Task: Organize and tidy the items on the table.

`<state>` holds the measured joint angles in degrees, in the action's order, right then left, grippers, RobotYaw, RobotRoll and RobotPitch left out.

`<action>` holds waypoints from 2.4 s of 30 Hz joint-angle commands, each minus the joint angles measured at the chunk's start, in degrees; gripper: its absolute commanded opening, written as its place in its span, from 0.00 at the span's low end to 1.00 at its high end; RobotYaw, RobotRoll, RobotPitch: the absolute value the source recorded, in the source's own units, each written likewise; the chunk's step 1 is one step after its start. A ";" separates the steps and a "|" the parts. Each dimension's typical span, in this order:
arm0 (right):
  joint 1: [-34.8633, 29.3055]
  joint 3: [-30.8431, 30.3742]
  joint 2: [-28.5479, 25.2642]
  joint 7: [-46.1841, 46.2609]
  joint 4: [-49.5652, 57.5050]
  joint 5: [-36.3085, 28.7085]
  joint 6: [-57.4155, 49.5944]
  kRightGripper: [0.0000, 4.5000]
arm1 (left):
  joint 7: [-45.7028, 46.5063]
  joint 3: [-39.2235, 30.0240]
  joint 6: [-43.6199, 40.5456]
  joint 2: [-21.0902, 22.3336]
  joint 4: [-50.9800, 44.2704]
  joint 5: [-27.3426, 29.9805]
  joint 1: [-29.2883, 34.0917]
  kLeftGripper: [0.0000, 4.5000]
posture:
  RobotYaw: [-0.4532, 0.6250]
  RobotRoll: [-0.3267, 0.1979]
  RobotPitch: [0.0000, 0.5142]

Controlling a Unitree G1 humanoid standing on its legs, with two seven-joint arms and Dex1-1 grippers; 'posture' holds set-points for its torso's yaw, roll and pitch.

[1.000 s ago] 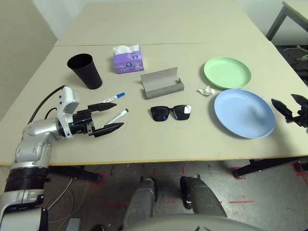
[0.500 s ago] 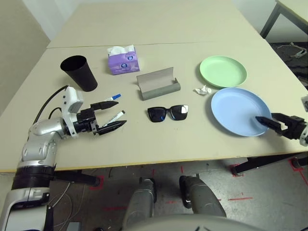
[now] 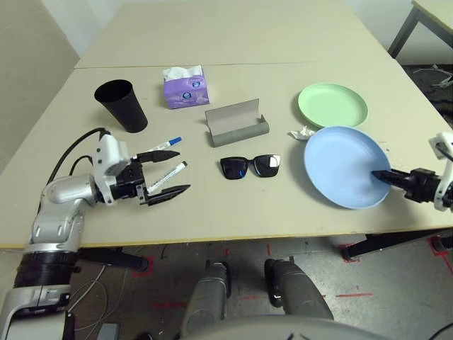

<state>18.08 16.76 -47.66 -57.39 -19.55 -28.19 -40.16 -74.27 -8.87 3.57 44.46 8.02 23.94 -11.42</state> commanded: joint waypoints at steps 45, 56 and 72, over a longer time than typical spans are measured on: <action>34.17 -0.74 16.25 41.10 -22.77 16.97 26.19 0.00 | 4.72 -0.40 0.74 -0.02 -5.04 -0.94 4.64 1.00 | 0.33 0.62 0.35; 31.70 -1.87 14.99 39.56 -17.31 17.42 19.37 0.00 | 6.17 -0.55 1.70 -0.76 -4.05 -0.78 2.49 1.00 | 0.31 0.62 0.36; 27.01 0.00 16.09 39.49 -6.34 13.28 12.29 0.99 | 6.47 -0.28 1.95 -0.75 -2.90 -1.10 1.82 1.00 | 0.31 0.62 0.38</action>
<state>46.16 15.87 -31.61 -17.66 -27.79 -13.84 -26.37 -67.92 -8.98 5.17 43.81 4.47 23.06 -9.77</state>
